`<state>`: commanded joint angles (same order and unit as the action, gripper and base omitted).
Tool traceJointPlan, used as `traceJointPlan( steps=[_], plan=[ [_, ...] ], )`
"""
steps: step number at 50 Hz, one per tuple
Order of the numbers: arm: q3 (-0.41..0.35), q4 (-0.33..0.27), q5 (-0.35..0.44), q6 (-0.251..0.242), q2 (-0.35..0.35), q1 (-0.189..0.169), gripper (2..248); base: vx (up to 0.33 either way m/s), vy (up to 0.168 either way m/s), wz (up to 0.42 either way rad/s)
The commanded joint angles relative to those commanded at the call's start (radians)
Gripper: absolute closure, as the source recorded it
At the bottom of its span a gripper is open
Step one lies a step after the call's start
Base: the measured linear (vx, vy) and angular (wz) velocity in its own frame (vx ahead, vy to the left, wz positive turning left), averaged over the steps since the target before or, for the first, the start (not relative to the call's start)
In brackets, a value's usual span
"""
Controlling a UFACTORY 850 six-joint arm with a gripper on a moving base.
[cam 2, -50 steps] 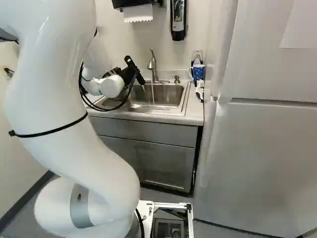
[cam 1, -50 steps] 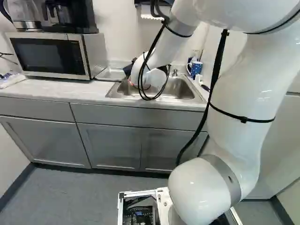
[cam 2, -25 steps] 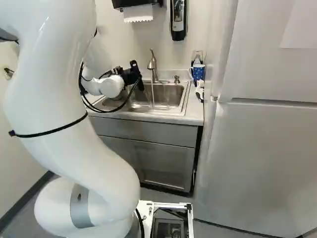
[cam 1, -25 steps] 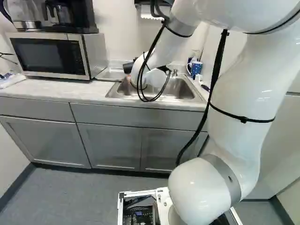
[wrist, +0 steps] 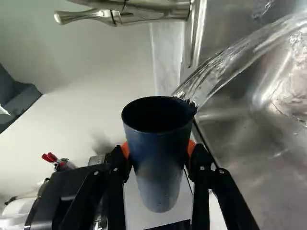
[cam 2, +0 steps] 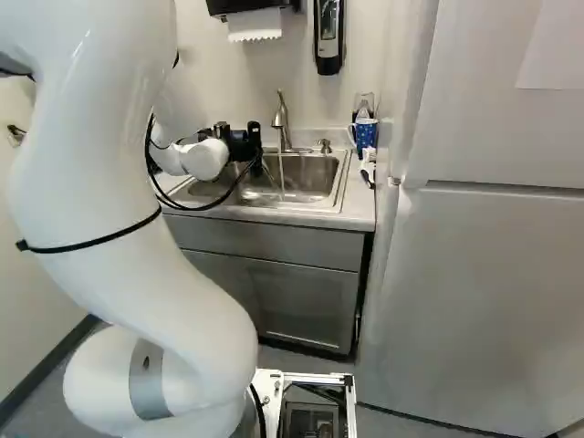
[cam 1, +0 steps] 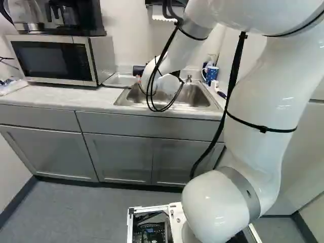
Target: Rinse the cup and place it in the tray
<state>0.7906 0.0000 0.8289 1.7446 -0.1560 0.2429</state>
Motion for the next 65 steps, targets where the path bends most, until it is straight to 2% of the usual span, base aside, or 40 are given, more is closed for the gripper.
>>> traceJointPlan(
  steps=[36,65],
  plan=[
    [0.0,0.0,0.0,0.378,0.0,0.0,125,0.0,0.0,0.0],
    [0.0,0.0,0.0,0.378,0.0,0.0,125,0.0,0.0,0.0]
  ],
)
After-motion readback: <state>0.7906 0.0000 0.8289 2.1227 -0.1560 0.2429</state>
